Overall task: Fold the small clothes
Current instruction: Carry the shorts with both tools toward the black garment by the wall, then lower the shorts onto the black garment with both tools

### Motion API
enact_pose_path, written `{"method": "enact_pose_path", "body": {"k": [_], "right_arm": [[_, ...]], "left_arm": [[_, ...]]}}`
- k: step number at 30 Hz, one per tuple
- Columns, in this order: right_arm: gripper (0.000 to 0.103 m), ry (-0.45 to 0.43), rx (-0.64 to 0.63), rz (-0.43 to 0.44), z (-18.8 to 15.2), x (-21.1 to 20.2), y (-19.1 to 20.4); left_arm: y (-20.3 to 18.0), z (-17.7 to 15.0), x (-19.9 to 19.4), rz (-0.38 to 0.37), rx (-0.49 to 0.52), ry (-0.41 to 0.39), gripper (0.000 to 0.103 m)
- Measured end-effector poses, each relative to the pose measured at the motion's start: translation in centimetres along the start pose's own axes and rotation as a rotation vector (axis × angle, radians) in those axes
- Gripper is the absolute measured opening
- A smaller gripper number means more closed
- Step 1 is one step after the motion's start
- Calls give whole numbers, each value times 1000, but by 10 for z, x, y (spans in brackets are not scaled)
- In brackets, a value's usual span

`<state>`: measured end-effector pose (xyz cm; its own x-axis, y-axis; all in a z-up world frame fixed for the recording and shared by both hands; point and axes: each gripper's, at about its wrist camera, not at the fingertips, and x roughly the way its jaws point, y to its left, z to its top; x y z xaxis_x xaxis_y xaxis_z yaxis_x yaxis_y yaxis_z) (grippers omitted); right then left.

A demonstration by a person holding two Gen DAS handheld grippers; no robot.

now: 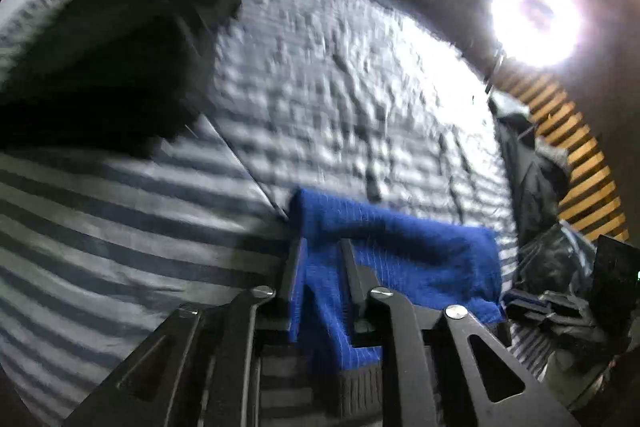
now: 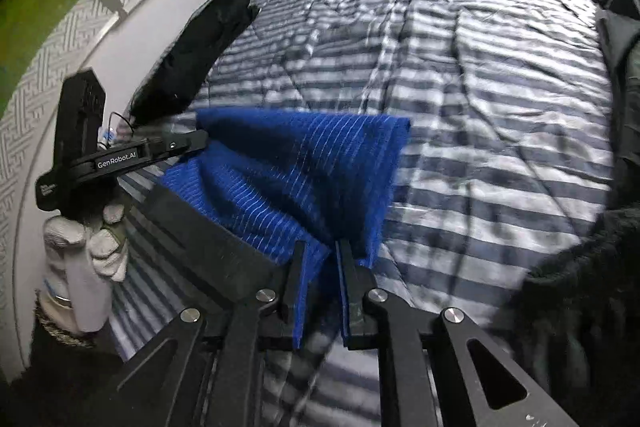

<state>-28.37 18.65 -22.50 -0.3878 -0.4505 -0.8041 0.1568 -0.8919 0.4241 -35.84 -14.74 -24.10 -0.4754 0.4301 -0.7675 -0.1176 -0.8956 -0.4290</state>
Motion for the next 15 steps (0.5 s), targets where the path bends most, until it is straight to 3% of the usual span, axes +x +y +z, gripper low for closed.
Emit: {"method": "enact_pose_path", "body": {"k": [1, 2, 4, 11, 12, 14, 15], "right_arm": [[30, -51, 0, 4, 4, -14, -3], [50, -81, 0, -10, 7, -19, -5], [63, -131, 24, -48, 18, -23, -16], [63, -33, 178, 13, 26, 27, -46], [63, -55, 181, 20, 23, 28, -45], [61, -65, 186, 33, 22, 31, -42], [56, -66, 187, 50, 22, 32, -39]], "left_arm": [[4, 0, -11, -3, -3, -32, 48], [12, 1, -21, -28, -30, -60, 54], [22, 0, -27, -60, -62, -52, 57], [16, -4, 13, -82, -52, 67, 57], [12, -6, 20, -78, -38, 77, 55], [5, -10, 30, -15, -7, 62, 34], [2, -11, 34, -20, -2, 72, 15]]}}
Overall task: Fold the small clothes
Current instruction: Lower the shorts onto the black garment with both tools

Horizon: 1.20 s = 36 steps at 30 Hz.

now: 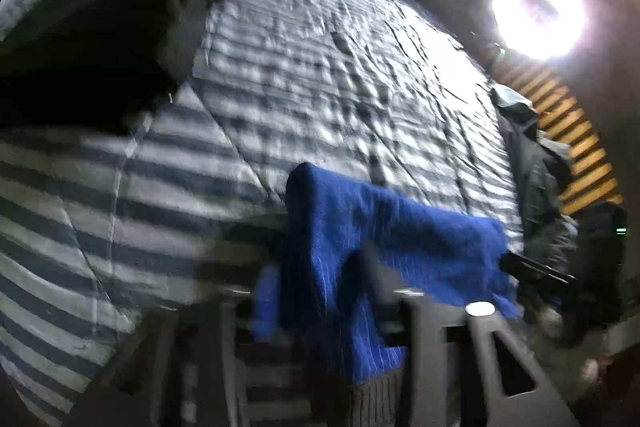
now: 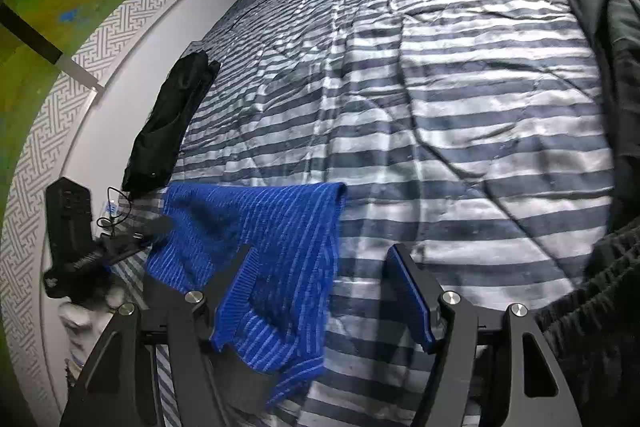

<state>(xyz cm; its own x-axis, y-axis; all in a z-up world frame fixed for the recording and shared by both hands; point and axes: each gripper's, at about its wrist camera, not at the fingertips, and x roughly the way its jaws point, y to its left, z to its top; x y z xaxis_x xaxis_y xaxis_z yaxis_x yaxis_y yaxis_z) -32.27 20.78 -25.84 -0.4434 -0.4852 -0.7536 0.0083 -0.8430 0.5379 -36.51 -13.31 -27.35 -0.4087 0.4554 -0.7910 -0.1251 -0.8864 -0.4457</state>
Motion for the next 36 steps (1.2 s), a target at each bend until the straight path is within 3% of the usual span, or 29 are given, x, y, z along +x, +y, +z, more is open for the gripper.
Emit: {"method": "enact_pose_path", "body": {"k": [2, 4, 7, 13, 16, 20, 24, 29, 31, 34, 36], "right_arm": [[13, 52, -17, 17, -1, 11, 7], [12, 44, -42, -32, -2, 13, 19], [10, 1, -62, -22, 2, 0, 40], [10, -107, -228, 18, 28, -33, 127], [10, -140, -283, 74, 58, -30, 178], [10, -156, -324, 134, 104, 2, 234], [10, -152, -305, 146, 154, 62, 267], [10, -84, -234, 116, 185, 147, 260], [10, -53, -237, 53, 189, 184, 254], [16, 10, -274, -70, 190, 220, 246], [21, -10, -261, -74, 189, 212, 238]], "left_arm": [[-6, -2, 2, 4, 1, -4, 14], [-9, -4, -5, 23, 16, -25, 12], [-16, -6, -28, 31, 36, -75, 12], [-4, 11, -128, 44, 48, -283, 12], [18, 38, -180, 105, 58, -386, 12], [63, 87, -213, 152, 5, -440, 12], [109, 135, -204, 185, -52, -426, 12], [169, 184, -150, 257, -98, -344, 12], [186, 193, -123, 283, -113, -293, 16], [211, 199, -82, 421, -150, -191, 24], [218, 193, -90, 438, -177, -243, 31]]}}
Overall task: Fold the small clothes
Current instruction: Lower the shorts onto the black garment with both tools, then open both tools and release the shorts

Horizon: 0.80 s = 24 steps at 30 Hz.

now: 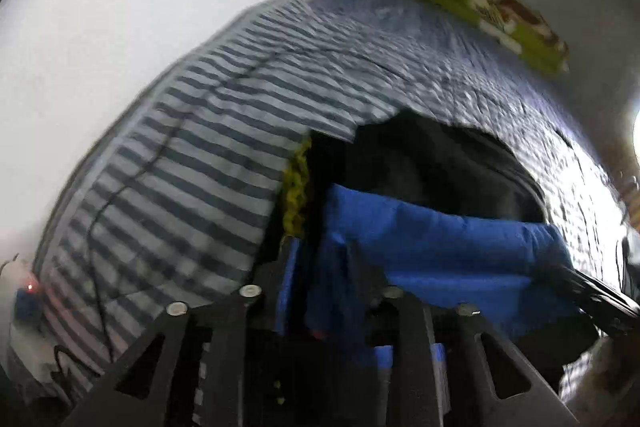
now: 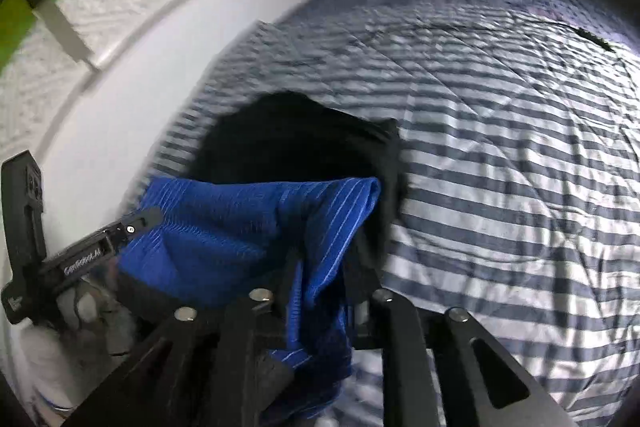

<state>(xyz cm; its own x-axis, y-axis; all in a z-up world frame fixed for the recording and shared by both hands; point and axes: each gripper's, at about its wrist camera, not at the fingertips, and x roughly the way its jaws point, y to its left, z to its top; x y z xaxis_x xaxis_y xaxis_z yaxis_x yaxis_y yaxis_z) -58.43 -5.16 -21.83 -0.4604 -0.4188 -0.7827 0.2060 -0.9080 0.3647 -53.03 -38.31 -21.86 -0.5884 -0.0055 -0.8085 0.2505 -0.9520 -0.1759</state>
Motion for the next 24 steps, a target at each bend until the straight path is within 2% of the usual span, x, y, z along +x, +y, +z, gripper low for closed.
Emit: {"method": "enact_pose_path", "body": {"k": [1, 3, 5, 7, 9, 10, 12, 13, 14, 17, 21, 24], "right_arm": [[23, -50, 0, -15, -4, -16, -1], [24, -130, -51, -39, -14, -41, 7], [24, -166, -143, 12, -32, -63, 24], [24, -143, -200, 33, -46, -67, 37], [24, -75, -204, 31, -57, -54, 40], [24, -16, -190, -12, -62, -38, 35], [24, 31, -146, -28, -69, -38, 22], [24, 25, -97, -2, -72, -52, 13], [24, -2, -70, 12, -77, -75, 6], [25, -93, -59, -6, -100, -147, -10], [28, -139, -53, -90, -144, -228, -33], [30, -165, -24, -154, -167, -272, -47]], "left_arm": [[4, -4, -13, 3, -15, -50, 31], [2, -15, -31, -6, 4, -97, 31], [-9, -30, -44, -68, 47, -102, 30], [-25, -46, -41, -117, 96, -60, 30], [-32, -56, -27, -38, 139, -29, 33], [-29, -59, -15, 0, 123, 2, 35], [-15, -59, -22, -16, 4, 26, 34], [-13, -60, -35, -18, -29, 11, 30], [-17, -62, -52, -23, -13, -17, 31], [-45, -79, -102, -23, 89, -70, 32], [-88, -115, -163, -57, 188, -81, 32], [-124, -148, -208, -93, 248, -99, 33]]}}
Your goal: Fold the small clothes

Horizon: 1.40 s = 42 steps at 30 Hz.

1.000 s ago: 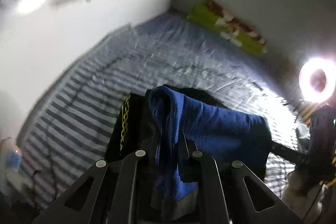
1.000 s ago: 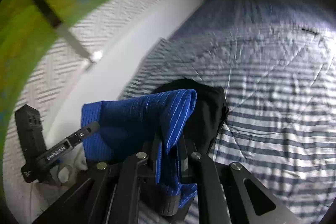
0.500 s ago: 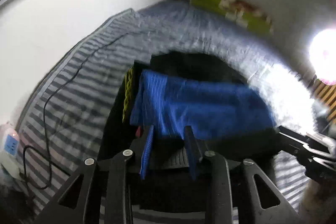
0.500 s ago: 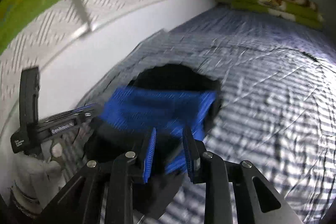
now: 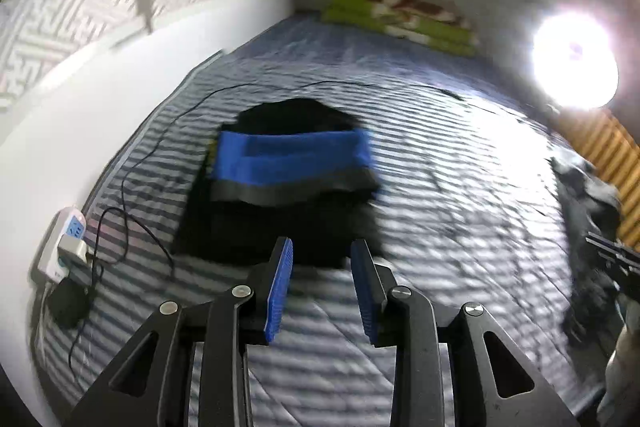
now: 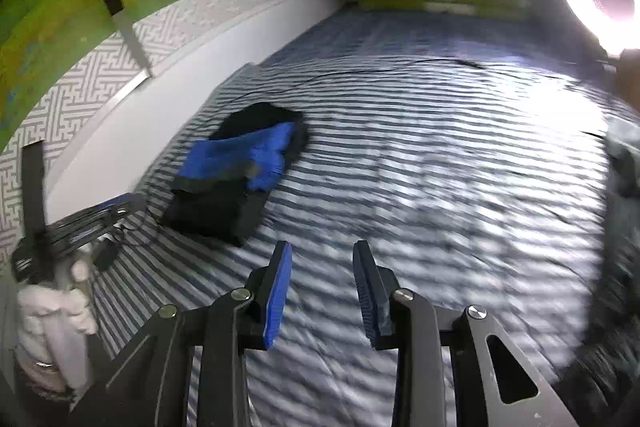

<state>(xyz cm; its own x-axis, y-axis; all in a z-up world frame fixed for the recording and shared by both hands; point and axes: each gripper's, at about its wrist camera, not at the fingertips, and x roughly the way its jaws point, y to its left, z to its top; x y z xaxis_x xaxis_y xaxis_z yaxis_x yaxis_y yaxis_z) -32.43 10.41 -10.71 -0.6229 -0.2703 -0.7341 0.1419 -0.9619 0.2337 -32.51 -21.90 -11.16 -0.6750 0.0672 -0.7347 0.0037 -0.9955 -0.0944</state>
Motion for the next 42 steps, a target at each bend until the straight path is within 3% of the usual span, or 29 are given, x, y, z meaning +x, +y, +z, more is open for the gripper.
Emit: {"method": "enact_pose_path", "body": {"k": [4, 8, 10, 14, 19, 22, 27, 34, 42], "right_arm": [[34, -55, 11, -94, -27, -71, -14], [49, -114, 3, -101, -52, -130, -11], [52, -137, -8, -101, -63, -152, -6], [63, -184, -56, -127, -84, -191, 12], [66, -253, -125, -130, -105, -230, 36], [70, -281, -145, -106, -117, -251, 50], [71, -299, -175, -104, -133, -261, 59], [71, -287, -120, -60, -166, -266, 36], [71, -289, -115, -53, -168, -276, 22]], "left_arm": [[-65, -30, -67, -55, 40, -21, 37], [-127, -57, -136, -81, 101, -76, 44], [-149, -69, -170, -103, 107, -108, 55], [-177, -93, -224, -88, 130, -159, 68], [-182, -124, -267, -75, 94, -182, 81], [-185, -143, -288, -11, 81, -199, 85], [-187, -163, -311, 20, 68, -213, 97], [-188, -187, -330, 71, 27, -212, 101], [-191, -186, -345, 109, 25, -236, 101]]}}
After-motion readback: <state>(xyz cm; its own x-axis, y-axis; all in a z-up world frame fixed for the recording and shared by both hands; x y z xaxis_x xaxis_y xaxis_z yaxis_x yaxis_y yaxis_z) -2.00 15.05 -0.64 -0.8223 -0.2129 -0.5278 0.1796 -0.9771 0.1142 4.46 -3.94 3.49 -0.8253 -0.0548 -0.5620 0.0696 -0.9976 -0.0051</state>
